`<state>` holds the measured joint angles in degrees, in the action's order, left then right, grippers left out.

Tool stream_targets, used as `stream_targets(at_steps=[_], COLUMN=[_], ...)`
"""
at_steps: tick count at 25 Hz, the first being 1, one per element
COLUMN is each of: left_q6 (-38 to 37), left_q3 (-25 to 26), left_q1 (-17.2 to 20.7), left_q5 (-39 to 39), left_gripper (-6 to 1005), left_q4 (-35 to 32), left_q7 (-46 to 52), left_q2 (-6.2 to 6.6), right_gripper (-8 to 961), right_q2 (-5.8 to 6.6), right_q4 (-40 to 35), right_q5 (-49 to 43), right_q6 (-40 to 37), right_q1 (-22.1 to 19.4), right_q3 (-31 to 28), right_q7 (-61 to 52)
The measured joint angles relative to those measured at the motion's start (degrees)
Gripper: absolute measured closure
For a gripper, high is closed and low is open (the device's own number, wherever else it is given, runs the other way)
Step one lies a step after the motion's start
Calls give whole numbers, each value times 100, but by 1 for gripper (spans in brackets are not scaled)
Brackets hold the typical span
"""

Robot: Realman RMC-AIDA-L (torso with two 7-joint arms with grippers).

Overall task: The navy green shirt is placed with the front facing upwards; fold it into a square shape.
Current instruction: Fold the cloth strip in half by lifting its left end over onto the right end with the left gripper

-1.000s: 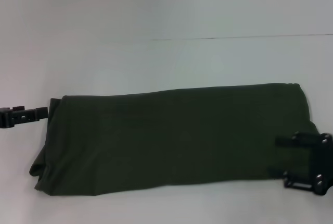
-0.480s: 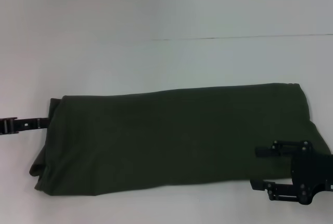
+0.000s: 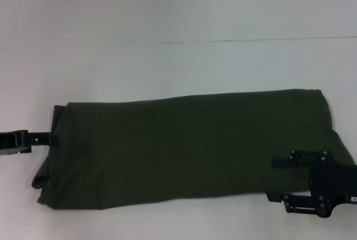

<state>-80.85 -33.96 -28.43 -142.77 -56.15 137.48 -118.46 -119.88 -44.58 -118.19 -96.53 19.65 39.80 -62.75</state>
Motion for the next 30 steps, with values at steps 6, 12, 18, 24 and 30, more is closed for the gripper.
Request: stream_targets(at_steps=[6,12,18,24,30], left_q6=[97,192,276,280,282], left_q3=[-30,-52,-58,-59,-84], left_q1=[-24,-76,-89,-138,-146], left_q5=[-18,-25,-51,-51,-53], left_gripper=[134,135,136,136,137], left_q4=[146,285,343,503,527], left_q7=[9,-35,-36,-99,-120], left_q2=[-12,-8,-6,2,0], right_gripper=[246,245,245,245,246], right_q2=[8,10,9,9,9], right_q4=[113,135,135,134,133], right_q5=[-2,-2,-2,-2,-2], right_q6=[68,119,135,146,151], right_q1=[72,106,126,146,153], right_q3=[2,10,10,10,10], right_q7=[1,-4,-13,-34,-42])
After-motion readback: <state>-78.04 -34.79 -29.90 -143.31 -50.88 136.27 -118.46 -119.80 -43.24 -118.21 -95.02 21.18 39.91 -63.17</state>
